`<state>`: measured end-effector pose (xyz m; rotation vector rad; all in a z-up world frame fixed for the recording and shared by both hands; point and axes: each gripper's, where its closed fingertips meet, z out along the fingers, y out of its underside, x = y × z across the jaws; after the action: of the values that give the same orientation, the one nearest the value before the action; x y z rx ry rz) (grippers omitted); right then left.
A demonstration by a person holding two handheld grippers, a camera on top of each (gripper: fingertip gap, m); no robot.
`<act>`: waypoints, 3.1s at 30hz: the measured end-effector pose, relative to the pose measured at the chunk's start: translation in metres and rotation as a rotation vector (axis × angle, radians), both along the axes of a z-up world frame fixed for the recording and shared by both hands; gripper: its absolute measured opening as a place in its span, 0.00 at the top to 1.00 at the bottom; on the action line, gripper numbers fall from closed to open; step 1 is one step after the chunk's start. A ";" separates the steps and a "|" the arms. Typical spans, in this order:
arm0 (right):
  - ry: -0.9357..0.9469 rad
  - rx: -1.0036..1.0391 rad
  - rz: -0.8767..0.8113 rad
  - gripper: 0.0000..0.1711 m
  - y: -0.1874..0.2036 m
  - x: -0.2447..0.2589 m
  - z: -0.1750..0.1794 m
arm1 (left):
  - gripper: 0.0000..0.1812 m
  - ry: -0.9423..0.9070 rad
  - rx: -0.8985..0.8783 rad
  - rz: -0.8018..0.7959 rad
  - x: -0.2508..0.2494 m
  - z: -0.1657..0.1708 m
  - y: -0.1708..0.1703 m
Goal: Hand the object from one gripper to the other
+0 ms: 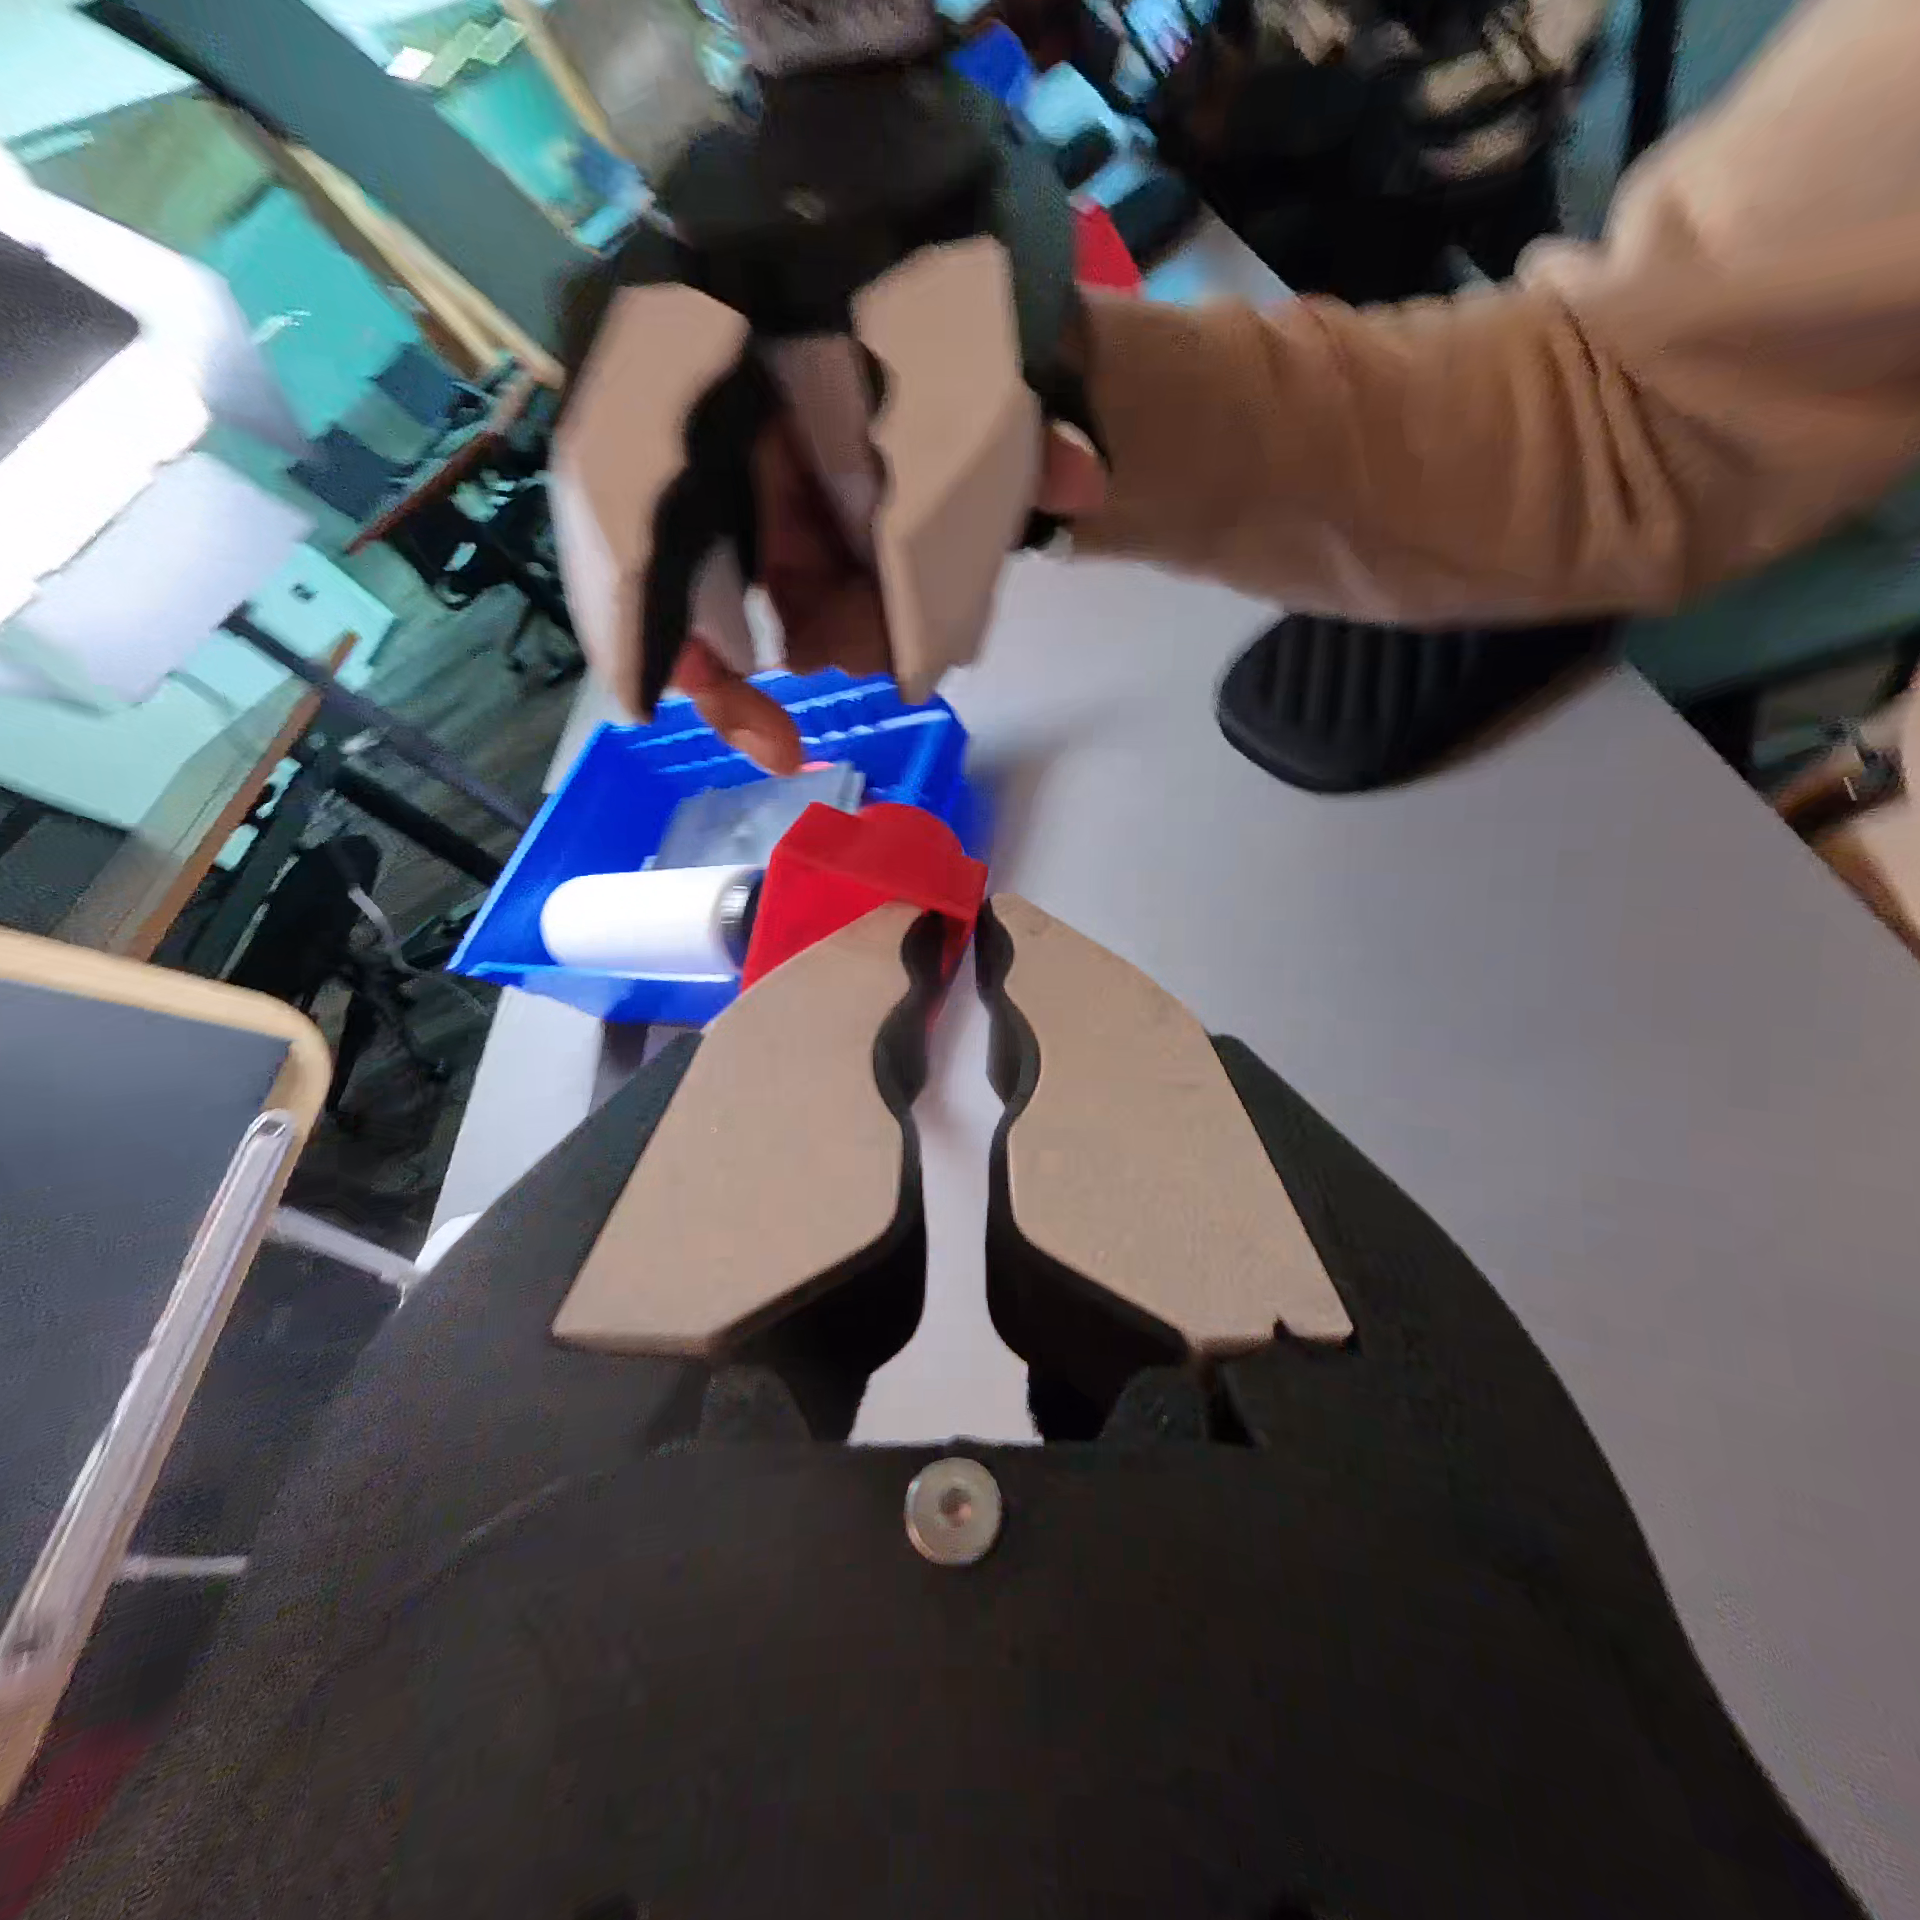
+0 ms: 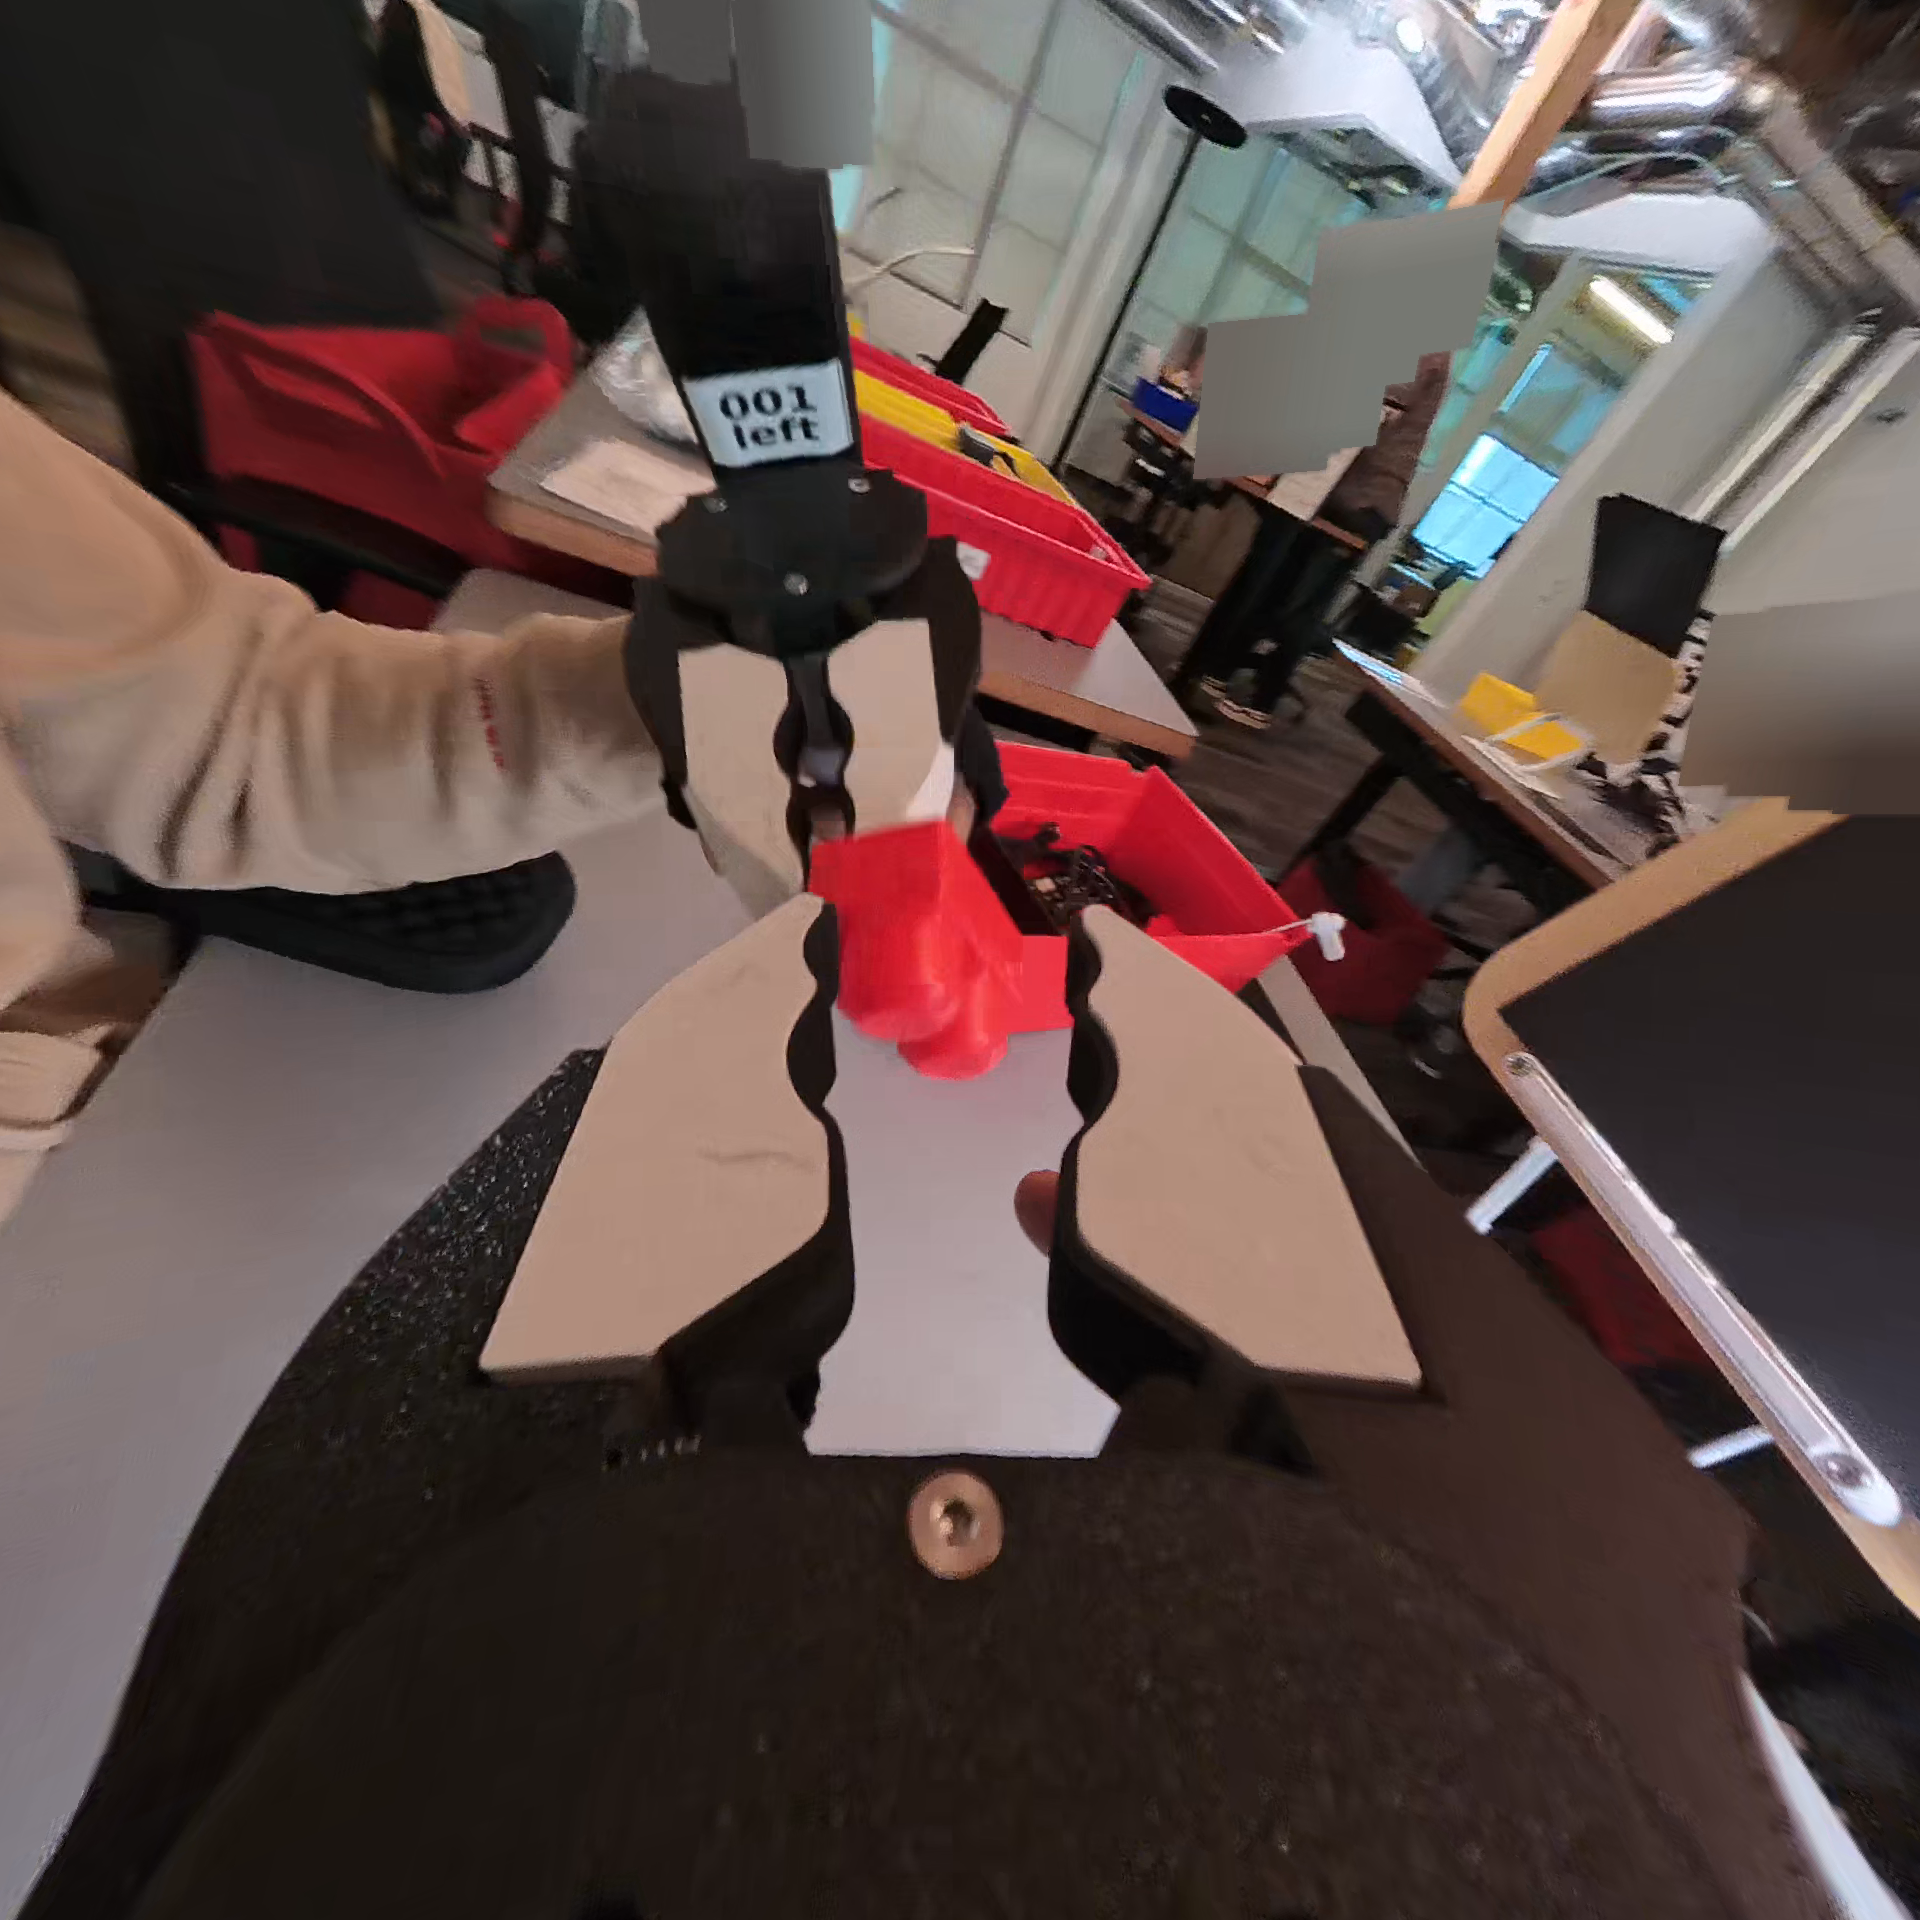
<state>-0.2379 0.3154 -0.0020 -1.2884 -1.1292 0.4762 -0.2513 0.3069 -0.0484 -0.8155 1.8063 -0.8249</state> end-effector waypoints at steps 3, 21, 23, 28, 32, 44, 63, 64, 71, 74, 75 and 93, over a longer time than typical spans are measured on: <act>-0.165 -0.024 0.063 0.78 -0.017 -0.010 -0.021 | 0.97 0.157 0.038 -0.159 -0.003 -0.031 -0.030; 0.037 -0.466 0.850 0.95 -0.098 -0.065 -0.049 | 0.91 0.225 -0.691 -0.975 -0.069 -0.001 -0.088; 0.124 -0.482 0.908 0.97 -0.100 -0.066 -0.038 | 0.88 0.138 -0.722 -0.929 -0.064 0.010 -0.077; 0.165 -0.369 0.670 1.00 -0.066 -0.060 -0.025 | 0.88 -0.099 -0.730 -0.505 -0.038 0.035 -0.014; -0.115 -0.113 0.154 0.99 -0.010 -0.038 -0.041 | 0.77 -0.106 -0.530 -0.160 -0.028 0.030 0.018; 0.057 -0.074 0.135 0.93 -0.014 -0.029 -0.004 | 0.81 -0.167 -0.505 -0.129 -0.020 0.039 0.018; 0.393 -0.643 0.100 0.98 0.023 -0.021 -0.009 | 0.58 -0.241 0.200 0.384 -0.001 0.040 0.055; 0.379 -0.684 0.102 0.98 0.023 -0.025 -0.015 | 0.59 -0.235 0.259 0.390 0.001 0.037 0.054; 0.406 -0.652 0.245 0.96 0.009 -0.033 -0.004 | 0.61 -0.227 0.110 0.304 0.001 0.034 0.048; 0.255 -0.353 0.229 0.89 -0.002 -0.029 -0.004 | 0.61 -0.228 -0.169 0.192 -0.005 0.040 0.041; 0.200 -0.263 0.211 0.88 -0.005 -0.031 -0.006 | 0.61 -0.209 -0.254 0.147 -0.004 0.040 0.036; 0.219 -0.414 0.420 0.99 -0.031 -0.032 -0.007 | 0.68 -0.164 -0.199 -0.027 -0.022 0.038 0.005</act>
<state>-0.2703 0.2843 -0.0086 -1.3063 -1.1510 1.1853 -0.2731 0.3123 -0.0100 -0.8257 1.6114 -1.0706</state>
